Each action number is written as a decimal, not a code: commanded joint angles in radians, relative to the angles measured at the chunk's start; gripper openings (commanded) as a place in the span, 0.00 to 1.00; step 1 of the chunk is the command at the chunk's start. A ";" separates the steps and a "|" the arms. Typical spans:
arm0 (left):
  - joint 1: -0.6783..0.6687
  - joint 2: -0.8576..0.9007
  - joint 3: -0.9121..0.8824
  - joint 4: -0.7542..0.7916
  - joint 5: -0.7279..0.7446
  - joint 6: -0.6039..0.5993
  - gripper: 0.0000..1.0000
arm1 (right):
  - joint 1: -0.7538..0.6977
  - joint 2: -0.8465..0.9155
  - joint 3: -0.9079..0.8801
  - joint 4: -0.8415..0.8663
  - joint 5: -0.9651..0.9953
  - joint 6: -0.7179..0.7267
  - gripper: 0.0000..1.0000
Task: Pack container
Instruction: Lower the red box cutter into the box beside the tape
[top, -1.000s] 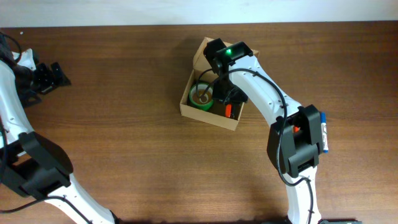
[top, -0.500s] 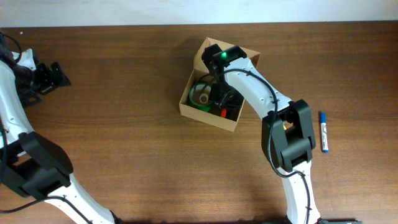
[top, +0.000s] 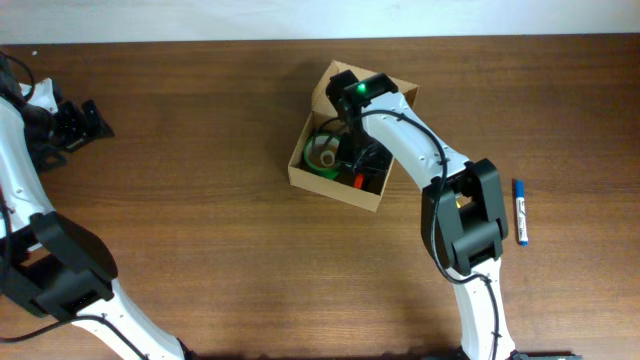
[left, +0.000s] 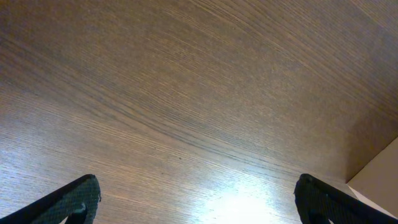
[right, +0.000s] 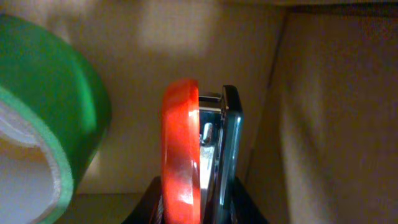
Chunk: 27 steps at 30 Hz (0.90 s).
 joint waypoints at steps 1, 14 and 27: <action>0.002 -0.006 -0.005 0.000 0.011 0.019 1.00 | -0.016 -0.003 -0.005 -0.005 -0.009 0.011 0.08; 0.002 -0.006 -0.005 0.000 0.011 0.019 1.00 | -0.022 -0.003 -0.004 -0.001 -0.007 -0.073 0.34; 0.002 -0.006 -0.005 0.000 0.011 0.019 0.99 | -0.021 -0.004 0.008 0.000 -0.005 -0.104 0.47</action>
